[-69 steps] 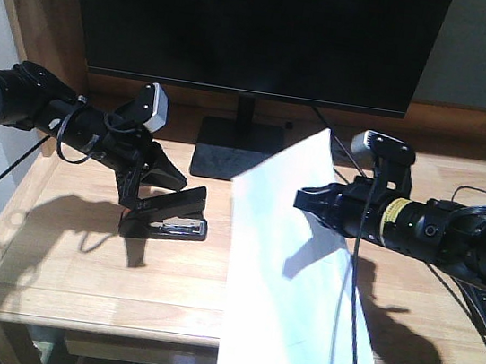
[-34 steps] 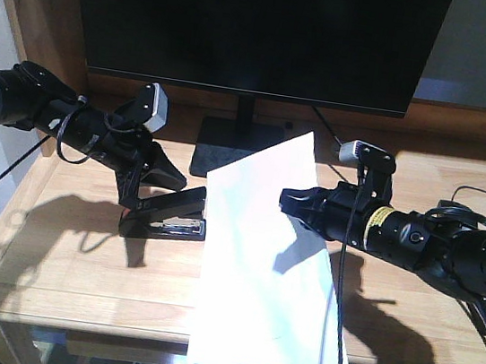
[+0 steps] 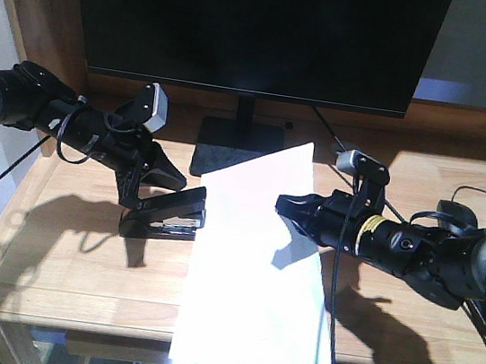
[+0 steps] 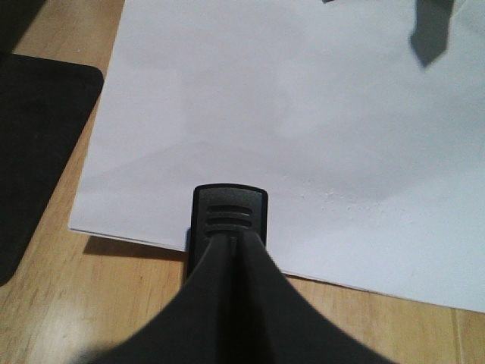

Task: Grab stapler and paper to desk for stapling
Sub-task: 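Swing the right gripper with the white paper over the desk beside the stapler, then lower the paper flat onto the desk and open the right gripper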

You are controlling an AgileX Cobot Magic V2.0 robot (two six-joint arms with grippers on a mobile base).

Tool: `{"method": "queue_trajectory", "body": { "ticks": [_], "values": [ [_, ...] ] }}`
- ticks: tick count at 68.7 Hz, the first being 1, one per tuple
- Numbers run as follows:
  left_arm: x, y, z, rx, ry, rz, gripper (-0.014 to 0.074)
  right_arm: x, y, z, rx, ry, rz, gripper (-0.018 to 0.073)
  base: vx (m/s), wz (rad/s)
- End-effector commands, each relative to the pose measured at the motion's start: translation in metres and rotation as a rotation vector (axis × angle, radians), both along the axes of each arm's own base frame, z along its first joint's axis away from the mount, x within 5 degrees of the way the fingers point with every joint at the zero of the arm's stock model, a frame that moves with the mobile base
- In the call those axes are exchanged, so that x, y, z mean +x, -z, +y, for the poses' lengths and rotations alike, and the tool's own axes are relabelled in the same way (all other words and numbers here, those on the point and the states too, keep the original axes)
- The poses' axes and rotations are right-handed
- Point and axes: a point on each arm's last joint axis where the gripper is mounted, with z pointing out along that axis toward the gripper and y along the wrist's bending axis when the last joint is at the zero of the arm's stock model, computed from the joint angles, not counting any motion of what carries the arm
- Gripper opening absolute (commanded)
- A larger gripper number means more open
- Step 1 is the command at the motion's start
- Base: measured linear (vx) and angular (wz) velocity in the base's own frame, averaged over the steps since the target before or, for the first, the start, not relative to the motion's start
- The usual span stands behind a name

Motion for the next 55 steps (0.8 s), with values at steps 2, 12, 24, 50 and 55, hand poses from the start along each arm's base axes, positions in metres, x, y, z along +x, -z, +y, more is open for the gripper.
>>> {"method": "queue_trajectory", "body": {
  "ticks": [2, 12, 24, 50, 55],
  "values": [
    [-0.001, -0.040, -0.006, -0.078, -0.008, -0.064, -0.0007, 0.008, -0.023, 0.002, 0.106, 0.016, -0.113, -0.0002, 0.00, 0.00],
    [-0.001, -0.040, -0.006, -0.078, -0.008, -0.064, -0.0007, 0.013, -0.014, -0.001, 0.145, 0.078, -0.097, -0.0002, 0.00, 0.00],
    [-0.001, -0.040, -0.006, -0.078, -0.008, -0.064, -0.0007, 0.016, -0.008, 0.000, 0.162, 0.091, -0.091, -0.0002, 0.00, 0.00],
    [-0.001, -0.040, -0.006, -0.080, -0.006, -0.063, -0.0007, 0.038, -0.007, 0.038, 0.080, 0.081, -0.062, -0.0002, 0.00, 0.00],
    [-0.001, -0.040, -0.006, -0.080, -0.005, -0.062, -0.0007, 0.038, -0.007, 0.038, 0.077, 0.081, -0.061, 0.0003, 0.00, 0.00]
  ]
}}
